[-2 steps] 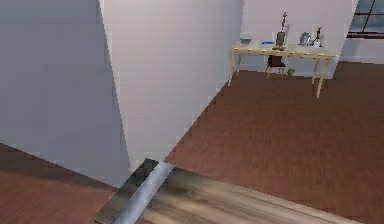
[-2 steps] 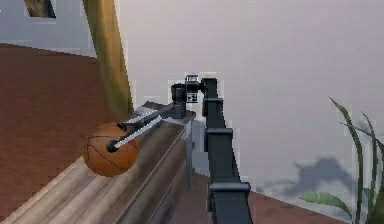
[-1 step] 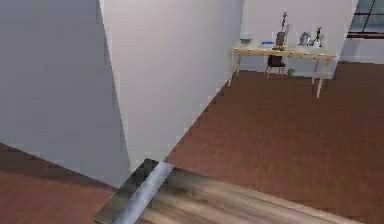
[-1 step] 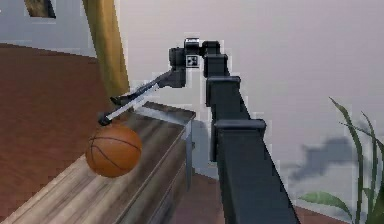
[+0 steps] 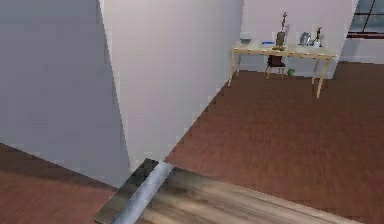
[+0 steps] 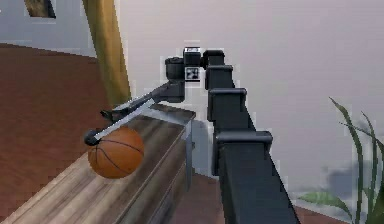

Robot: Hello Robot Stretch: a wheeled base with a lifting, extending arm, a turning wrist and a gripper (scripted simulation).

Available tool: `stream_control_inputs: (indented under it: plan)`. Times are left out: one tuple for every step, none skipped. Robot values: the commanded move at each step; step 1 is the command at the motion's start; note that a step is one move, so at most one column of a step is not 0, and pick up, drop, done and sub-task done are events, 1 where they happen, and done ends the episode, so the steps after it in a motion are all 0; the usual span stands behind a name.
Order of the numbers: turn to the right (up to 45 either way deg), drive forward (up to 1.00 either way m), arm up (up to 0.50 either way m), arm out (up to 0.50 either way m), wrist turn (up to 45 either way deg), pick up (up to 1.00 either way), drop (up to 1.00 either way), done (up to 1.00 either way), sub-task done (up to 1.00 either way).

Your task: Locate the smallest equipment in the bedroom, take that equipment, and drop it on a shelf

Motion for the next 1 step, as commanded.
stream_control_inputs:
  plan:
    - [0.0,0.00,0.00,0.00,0.0,0.00,0.00,1.00,0.00]
